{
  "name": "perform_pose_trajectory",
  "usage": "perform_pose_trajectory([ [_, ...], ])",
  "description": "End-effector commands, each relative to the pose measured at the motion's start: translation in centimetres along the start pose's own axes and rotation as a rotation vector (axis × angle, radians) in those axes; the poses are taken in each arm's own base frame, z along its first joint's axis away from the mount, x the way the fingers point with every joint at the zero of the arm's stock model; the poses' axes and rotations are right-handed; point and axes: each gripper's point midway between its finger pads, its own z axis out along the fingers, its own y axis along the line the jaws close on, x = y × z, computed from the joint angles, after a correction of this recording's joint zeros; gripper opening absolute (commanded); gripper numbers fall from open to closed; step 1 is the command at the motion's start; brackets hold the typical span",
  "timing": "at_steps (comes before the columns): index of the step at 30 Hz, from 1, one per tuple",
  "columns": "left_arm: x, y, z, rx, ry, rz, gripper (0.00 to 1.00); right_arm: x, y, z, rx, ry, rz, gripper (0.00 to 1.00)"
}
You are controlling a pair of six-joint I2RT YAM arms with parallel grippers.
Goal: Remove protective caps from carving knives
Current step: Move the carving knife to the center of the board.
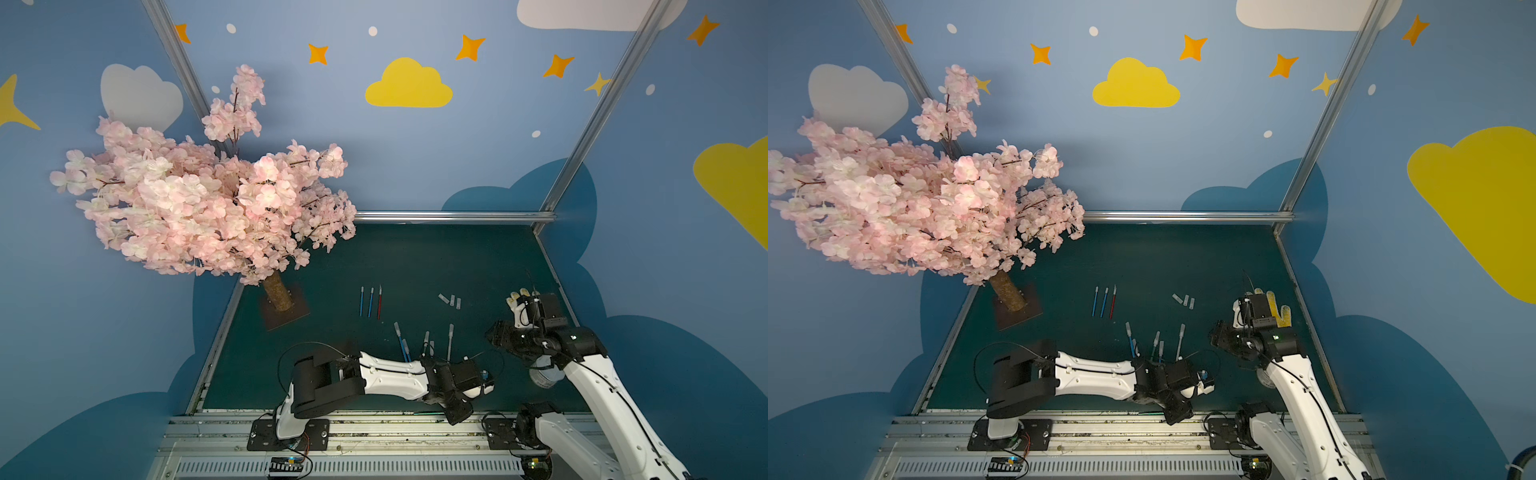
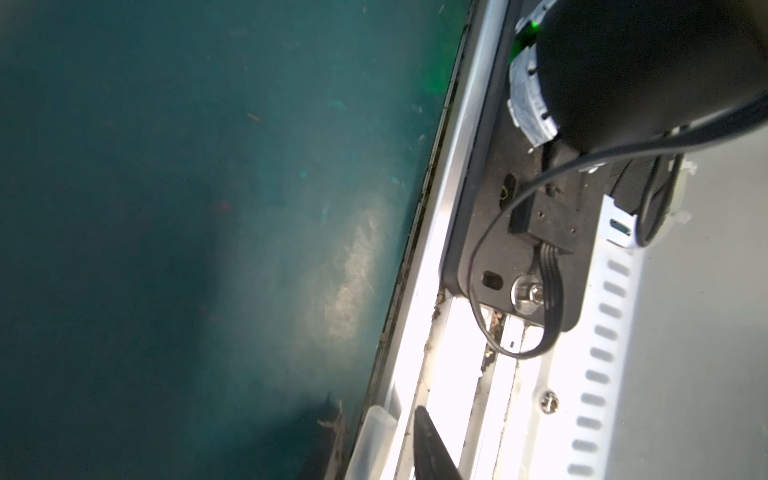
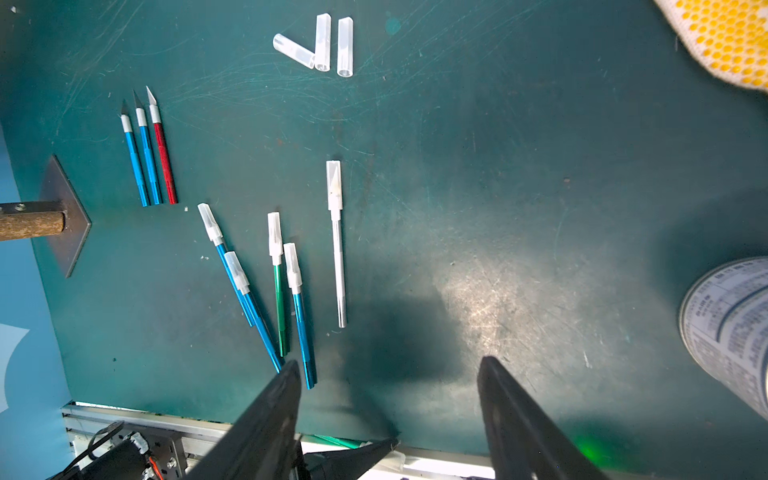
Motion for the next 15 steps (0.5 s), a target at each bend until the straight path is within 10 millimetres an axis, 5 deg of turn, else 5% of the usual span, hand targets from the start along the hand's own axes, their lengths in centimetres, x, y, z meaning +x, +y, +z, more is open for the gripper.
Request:
perform_pose_trajectory([
  [1,0.20,0.24,0.53,-0.014,0.023,-0.002,0.29,-0.49,0.48,-0.61,-0.022,-0.024,-0.017,0.68],
  [15,0.35,0.46,0.91,-0.026,0.041,-0.008,0.26,-0.48,0.50,-0.63,-0.026,-0.026,-0.017,0.68],
])
